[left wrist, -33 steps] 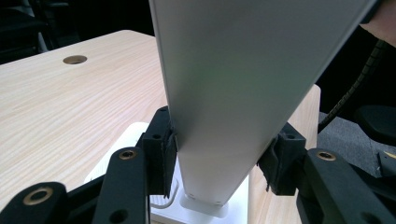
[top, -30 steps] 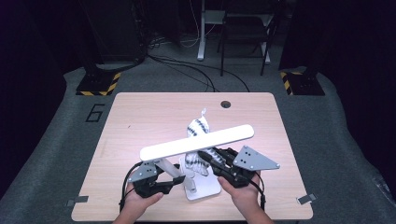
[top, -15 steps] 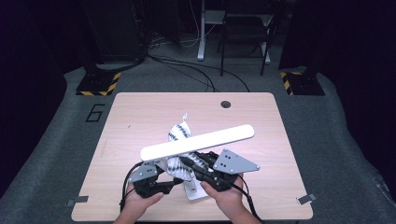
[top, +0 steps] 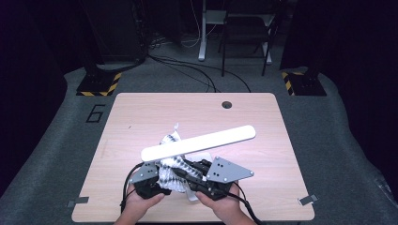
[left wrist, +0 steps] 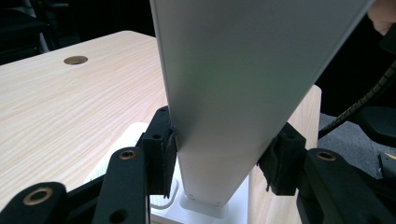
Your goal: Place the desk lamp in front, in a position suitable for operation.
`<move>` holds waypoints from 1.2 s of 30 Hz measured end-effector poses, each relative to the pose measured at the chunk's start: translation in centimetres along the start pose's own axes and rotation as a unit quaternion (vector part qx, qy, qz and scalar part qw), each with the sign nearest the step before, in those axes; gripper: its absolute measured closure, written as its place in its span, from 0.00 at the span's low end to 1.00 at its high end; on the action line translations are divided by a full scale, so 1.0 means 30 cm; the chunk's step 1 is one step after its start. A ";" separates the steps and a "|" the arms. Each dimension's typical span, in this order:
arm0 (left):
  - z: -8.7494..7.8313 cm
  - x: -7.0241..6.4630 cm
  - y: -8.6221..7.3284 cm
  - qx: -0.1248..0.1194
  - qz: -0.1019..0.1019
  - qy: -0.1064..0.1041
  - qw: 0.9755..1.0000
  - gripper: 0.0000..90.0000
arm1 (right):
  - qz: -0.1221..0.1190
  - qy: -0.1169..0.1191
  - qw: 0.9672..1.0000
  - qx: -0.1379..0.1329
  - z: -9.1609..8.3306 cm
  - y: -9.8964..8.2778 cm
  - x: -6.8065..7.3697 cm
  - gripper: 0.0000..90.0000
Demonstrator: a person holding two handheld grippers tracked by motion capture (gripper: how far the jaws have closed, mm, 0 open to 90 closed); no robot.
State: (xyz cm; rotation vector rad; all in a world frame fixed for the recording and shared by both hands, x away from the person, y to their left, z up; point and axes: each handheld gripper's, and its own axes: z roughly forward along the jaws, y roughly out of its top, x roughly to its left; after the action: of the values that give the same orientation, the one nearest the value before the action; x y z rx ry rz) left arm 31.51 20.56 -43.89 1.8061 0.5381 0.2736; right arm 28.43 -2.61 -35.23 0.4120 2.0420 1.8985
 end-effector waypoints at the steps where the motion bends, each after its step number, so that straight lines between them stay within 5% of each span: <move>1: 0.000 0.000 0.000 0.000 0.000 0.000 1.000 0.58 | -0.003 0.002 1.000 0.000 -0.005 0.003 0.002 0.82; 9: -0.001 0.000 0.000 0.000 -0.002 -0.001 1.000 0.58 | -0.012 0.021 1.000 -0.004 -0.054 0.041 0.023 0.82; 16: 0.000 0.000 0.000 0.000 -0.002 -0.001 1.000 0.58 | -0.015 0.026 0.999 -0.041 -0.106 0.124 0.034 0.82; 22: 0.000 0.000 -0.001 0.000 -0.001 0.000 1.000 0.58 | -0.019 0.011 0.998 -0.056 -0.114 0.191 0.012 0.82; 36: 0.002 0.002 -0.002 -0.003 -0.002 -0.005 1.000 0.58 | -0.017 -0.020 0.998 -0.061 -0.078 0.225 -0.030 0.82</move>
State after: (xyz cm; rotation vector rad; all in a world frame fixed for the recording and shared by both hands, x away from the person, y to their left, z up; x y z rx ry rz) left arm 31.59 20.55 -43.97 1.7986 0.5335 0.2641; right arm 28.22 -4.60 -28.32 0.3780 1.8843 1.9659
